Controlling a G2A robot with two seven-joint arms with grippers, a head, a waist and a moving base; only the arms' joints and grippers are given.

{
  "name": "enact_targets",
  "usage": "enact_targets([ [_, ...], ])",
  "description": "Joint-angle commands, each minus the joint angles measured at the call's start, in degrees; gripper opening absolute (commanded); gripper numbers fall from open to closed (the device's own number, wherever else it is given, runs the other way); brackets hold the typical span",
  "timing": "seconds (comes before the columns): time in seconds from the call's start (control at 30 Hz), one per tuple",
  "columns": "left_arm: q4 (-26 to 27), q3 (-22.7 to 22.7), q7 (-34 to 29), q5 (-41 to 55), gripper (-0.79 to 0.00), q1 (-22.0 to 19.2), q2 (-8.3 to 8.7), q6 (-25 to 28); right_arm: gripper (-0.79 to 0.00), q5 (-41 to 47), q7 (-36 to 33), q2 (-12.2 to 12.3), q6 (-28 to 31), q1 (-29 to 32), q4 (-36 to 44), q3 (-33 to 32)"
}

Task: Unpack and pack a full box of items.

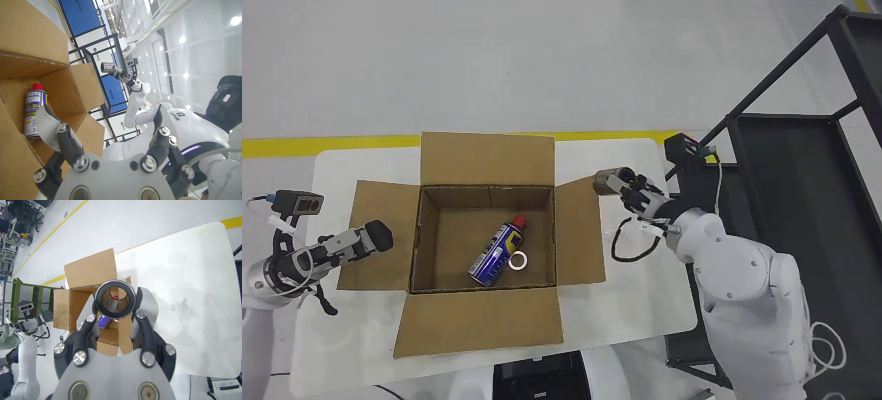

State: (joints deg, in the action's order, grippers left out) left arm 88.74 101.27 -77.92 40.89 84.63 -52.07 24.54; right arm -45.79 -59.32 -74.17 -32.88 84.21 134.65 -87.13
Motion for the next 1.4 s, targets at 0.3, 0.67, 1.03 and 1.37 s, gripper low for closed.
enact_targets([
  [0.3,0.0,0.0,0.0,0.0,0.0,0.0,0.0,0.0,-0.785,0.7,0.9,0.7,-2.4,3.5,-0.9,-8.2],
  [0.67,0.0,0.0,0.0,0.0,0.0,0.0,0.0,0.0,-0.785,-10.4,1.9,1.1,-6.8,0.0,-10.2,-1.6],
  [1.03,0.0,0.0,0.0,0.0,0.0,0.0,0.0,0.0,-0.785,-18.0,6.2,0.6,-11.9,-3.5,-20.3,5.0],
  [1.37,0.0,0.0,0.0,0.0,0.0,0.0,0.0,0.0,-0.785,-16.7,9.9,-0.6,-13.8,-6.4,-29.6,10.1],
])
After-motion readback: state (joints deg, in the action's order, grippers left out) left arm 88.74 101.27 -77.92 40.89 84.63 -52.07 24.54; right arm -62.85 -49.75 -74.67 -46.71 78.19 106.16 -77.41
